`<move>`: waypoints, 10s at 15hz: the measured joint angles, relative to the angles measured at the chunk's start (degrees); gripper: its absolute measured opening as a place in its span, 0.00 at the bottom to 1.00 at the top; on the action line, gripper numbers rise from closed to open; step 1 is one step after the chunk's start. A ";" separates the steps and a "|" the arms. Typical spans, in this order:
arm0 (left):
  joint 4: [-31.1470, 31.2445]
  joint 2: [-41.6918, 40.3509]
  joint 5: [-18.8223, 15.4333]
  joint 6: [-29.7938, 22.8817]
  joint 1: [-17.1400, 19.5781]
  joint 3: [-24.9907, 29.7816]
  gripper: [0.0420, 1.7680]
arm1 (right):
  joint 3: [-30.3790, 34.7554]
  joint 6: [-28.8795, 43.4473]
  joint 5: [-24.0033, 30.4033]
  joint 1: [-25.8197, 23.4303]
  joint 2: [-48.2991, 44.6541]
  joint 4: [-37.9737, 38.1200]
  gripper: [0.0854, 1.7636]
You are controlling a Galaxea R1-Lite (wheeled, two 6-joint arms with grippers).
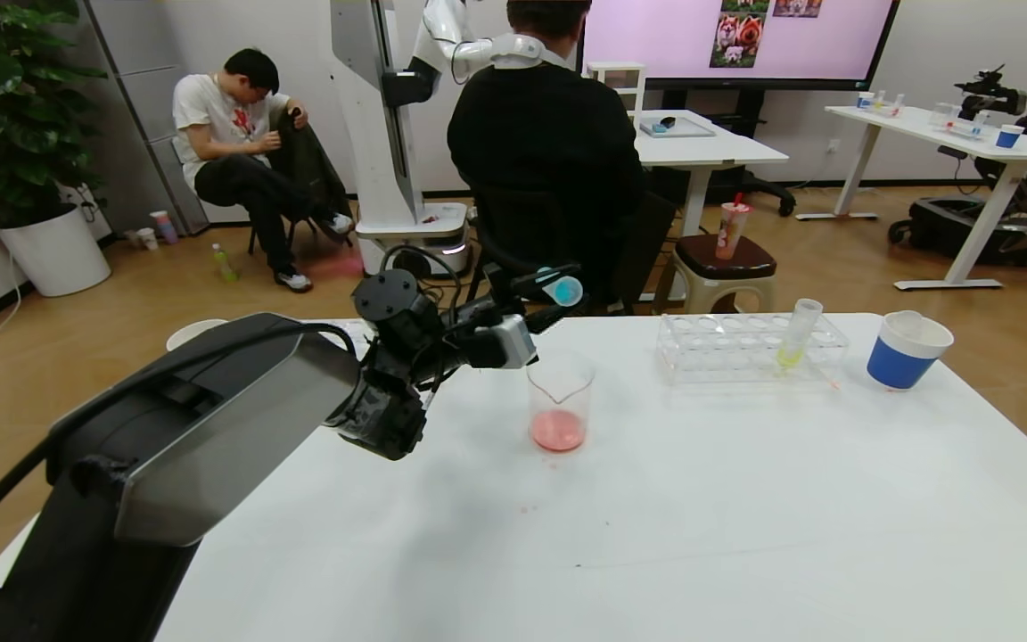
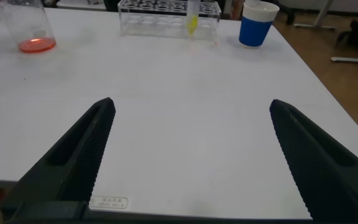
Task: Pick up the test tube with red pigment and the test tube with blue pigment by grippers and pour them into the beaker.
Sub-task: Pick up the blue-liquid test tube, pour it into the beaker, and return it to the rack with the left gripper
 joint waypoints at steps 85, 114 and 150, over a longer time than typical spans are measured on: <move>55.54 -27.28 73.48 -58.80 0.63 -2.22 0.27 | 0.00 0.00 0.00 0.00 0.00 0.00 0.98; 36.88 -17.77 47.59 -58.27 39.19 10.84 0.27 | 0.00 0.02 0.00 0.00 0.00 0.00 0.98; 36.11 -37.90 46.85 -55.17 30.23 20.15 0.99 | 0.00 0.00 0.00 0.00 0.00 0.00 0.98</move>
